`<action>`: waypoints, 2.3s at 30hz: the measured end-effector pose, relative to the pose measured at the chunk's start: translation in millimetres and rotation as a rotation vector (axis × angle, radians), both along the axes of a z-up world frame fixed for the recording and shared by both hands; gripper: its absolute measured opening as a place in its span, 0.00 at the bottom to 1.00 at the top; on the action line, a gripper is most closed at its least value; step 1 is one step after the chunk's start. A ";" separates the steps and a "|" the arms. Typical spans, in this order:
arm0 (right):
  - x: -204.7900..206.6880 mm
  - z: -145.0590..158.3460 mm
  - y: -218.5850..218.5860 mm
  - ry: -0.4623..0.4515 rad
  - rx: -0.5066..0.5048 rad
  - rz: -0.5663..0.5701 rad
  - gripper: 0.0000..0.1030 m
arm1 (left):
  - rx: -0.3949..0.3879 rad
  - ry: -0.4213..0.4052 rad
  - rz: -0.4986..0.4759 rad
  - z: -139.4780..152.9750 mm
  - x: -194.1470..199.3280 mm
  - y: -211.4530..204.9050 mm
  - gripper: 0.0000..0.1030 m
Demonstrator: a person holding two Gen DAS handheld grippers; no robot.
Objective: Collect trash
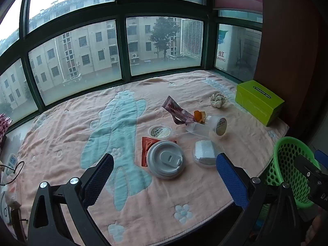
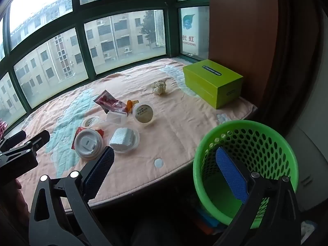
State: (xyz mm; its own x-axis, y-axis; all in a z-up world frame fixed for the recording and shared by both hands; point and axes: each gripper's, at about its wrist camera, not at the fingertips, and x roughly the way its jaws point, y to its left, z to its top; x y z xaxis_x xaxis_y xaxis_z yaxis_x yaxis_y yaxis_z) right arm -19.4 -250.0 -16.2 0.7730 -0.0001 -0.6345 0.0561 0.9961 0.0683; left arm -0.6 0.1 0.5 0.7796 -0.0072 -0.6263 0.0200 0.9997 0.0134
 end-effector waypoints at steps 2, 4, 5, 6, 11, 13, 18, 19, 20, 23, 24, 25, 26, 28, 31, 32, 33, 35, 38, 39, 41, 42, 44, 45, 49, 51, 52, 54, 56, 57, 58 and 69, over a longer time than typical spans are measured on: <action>0.1 -0.2 0.7 0.003 -0.001 0.000 0.95 | -0.001 0.002 0.000 0.0 -0.2 0.2 0.94; -0.2 0.0 1.0 0.002 -0.001 0.001 0.95 | 0.000 0.003 -0.001 -0.1 -0.2 0.0 0.94; -0.3 0.2 0.8 0.002 -0.001 0.001 0.95 | 0.000 0.002 0.000 -0.1 -0.6 0.3 0.94; -0.4 0.4 0.5 0.003 0.002 0.002 0.95 | -0.002 0.002 0.000 0.2 -0.6 0.7 0.94; 0.0 -0.2 1.5 0.006 -0.008 -0.002 0.95 | -0.003 0.006 0.003 -2.6 -4.5 -1.6 0.94; 0.4 -1.4 1.3 0.005 -0.009 -0.003 0.95 | -0.006 0.010 0.004 -3.5 -2.8 -1.0 0.94; 0.4 -0.9 0.3 0.007 -0.008 -0.002 0.95 | -0.011 0.019 0.007 -4.0 -0.3 -0.8 0.94; 0.6 -1.1 0.5 0.008 -0.007 -0.002 0.95 | -0.011 0.021 0.007 -4.6 0.1 -1.5 0.94; 0.7 -1.3 0.7 0.008 -0.005 -0.001 0.95 | -0.010 0.021 0.008 -4.7 -0.1 -1.6 0.94; -1.6 0.8 1.3 0.007 -0.005 0.001 0.95 | -0.011 0.023 0.011 -5.3 0.3 -1.7 0.94; -1.5 0.8 1.3 0.008 -0.003 0.002 0.95 | -0.011 0.023 0.011 -5.4 0.3 -1.8 0.94; -1.3 0.4 1.1 0.008 -0.002 0.002 0.95 | -0.011 0.022 0.011 -5.4 0.2 -1.7 0.94; 0.3 -1.0 0.5 0.008 -0.003 0.001 0.95 | -0.011 0.023 0.011 -5.6 0.1 -1.9 0.94; 0.3 -1.0 0.8 0.009 -0.002 0.002 0.95 | -0.012 0.023 0.009 -5.5 0.2 -1.8 0.94; 0.4 -1.2 1.1 0.009 -0.006 0.001 0.95 | -0.013 0.024 0.009 -5.7 0.4 -1.7 0.94; 0.4 -1.4 1.0 0.009 -0.005 0.000 0.95 | -0.013 0.025 0.009 -5.9 0.3 -1.9 0.94; 0.6 -1.3 1.0 0.010 -0.003 0.002 0.95 | -0.012 0.025 0.009 -6.0 0.3 -2.1 0.94; 0.5 -1.4 1.3 0.009 -0.005 0.001 0.95 | -0.014 0.027 0.009 -6.2 0.1 -2.1 0.94; 0.5 -1.7 1.0 0.010 -0.004 0.002 0.95 | -0.016 0.029 0.011 -7.2 0.1 -1.9 0.94; 0.5 -1.6 1.1 0.009 -0.004 0.001 0.95 | -0.016 0.030 0.010 -7.2 0.0 -1.9 0.94; 0.6 -1.8 1.3 0.009 -0.004 0.001 0.95 | -0.018 0.034 0.011 -8.0 0.0 -2.2 0.94; 0.5 -1.5 1.2 0.010 -0.004 0.001 0.95 | -0.020 0.038 0.011 -7.6 1.5 -1.0 0.94; 0.3 -1.3 1.3 0.010 -0.005 0.000 0.95 | -0.022 0.040 0.010 -7.7 2.3 -0.8 0.94; 0.8 -1.9 0.8 0.011 -0.004 0.000 0.95 | -0.022 0.041 0.010 -7.8 2.7 -0.7 0.94; 2.7 -4.0 0.1 0.016 -0.003 -0.002 0.95 | -0.023 0.044 0.014 -8.4 3.7 -0.5 0.94; 2.9 -4.6 0.1 0.016 -0.002 -0.002 0.95 | -0.026 0.048 0.016 -9.0 4.6 -0.2 0.94; 3.5 -5.5 0.5 0.018 -0.002 -0.001 0.95 | -0.026 0.049 0.016 -9.4 5.1 -0.1 0.94; 4.4 -6.7 0.9 0.021 -0.002 -0.001 0.95 | -0.027 0.051 0.017 -10.1 6.1 0.0 0.94; 4.6 -6.9 0.9 0.022 -0.002 -0.001 0.95 | -0.026 0.050 0.016 -10.3 5.7 0.1 0.94; 4.9 -7.4 1.4 0.023 -0.001 -0.001 0.95 | -0.026 0.050 0.016 -10.4 5.7 0.2 0.94; 5.1 -7.5 1.7 0.024 -0.002 0.000 0.95 | -0.027 0.050 0.016 -10.5 5.8 0.4 0.94; 16.3 -11.9 8.2 0.032 -0.009 0.016 0.95 | -0.027 0.058 0.022 -13.8 14.6 3.9 0.94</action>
State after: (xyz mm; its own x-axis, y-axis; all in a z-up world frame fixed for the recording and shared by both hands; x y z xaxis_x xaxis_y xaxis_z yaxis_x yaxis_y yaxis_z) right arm -3.2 -241.9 -28.1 0.7522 0.0063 -0.6589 0.0426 0.9974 0.0582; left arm 14.0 4.0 -13.3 0.7421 -0.0079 -0.6703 -0.0016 0.9999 -0.0136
